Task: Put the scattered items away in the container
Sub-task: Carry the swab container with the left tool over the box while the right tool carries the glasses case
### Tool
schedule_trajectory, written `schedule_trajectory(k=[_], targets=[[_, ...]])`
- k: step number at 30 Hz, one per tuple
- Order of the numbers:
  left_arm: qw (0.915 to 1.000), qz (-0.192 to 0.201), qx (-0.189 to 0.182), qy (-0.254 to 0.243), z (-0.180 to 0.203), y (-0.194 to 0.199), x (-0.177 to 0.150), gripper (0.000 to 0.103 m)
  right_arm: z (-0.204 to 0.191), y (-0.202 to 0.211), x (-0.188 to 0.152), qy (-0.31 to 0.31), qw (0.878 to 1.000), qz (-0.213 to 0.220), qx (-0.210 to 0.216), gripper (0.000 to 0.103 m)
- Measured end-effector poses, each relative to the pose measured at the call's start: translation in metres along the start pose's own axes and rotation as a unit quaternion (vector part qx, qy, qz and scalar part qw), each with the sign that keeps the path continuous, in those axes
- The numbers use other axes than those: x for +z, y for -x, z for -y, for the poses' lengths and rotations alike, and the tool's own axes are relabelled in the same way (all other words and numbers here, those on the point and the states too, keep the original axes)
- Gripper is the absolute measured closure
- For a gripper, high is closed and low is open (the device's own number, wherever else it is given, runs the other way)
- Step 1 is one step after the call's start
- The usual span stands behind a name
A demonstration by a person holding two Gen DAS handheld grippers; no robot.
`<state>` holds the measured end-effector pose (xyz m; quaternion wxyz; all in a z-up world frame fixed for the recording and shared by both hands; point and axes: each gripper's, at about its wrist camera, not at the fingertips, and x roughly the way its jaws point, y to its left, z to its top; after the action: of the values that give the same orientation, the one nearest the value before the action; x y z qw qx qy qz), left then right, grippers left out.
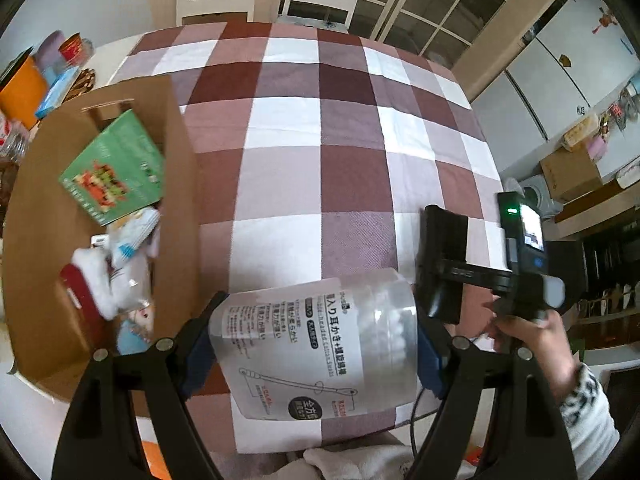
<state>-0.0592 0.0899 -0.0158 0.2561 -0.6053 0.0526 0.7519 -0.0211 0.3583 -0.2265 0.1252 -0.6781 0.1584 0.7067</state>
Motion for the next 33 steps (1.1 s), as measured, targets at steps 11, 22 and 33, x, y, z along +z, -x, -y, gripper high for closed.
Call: schedule_trajectory(k=[11, 22, 33], targets=[[0.9997, 0.012, -0.019, 0.01, -0.015, 0.032, -0.001, 0.021, 0.0, -0.007, -0.01, -0.004, 1.0, -0.005, -0.012, 0.025], [0.9993, 0.03, -0.013, 0.017, -0.042, 0.066, 0.006, 0.021, -0.022, 0.074, -0.019, 0.014, 0.998, 0.063, 0.007, 0.025], [0.9966, 0.049, 0.008, 0.066, -0.094, 0.083, 0.007, 0.021, -0.127, 0.142, -0.012, 0.123, 0.983, 0.124, 0.051, 0.025]])
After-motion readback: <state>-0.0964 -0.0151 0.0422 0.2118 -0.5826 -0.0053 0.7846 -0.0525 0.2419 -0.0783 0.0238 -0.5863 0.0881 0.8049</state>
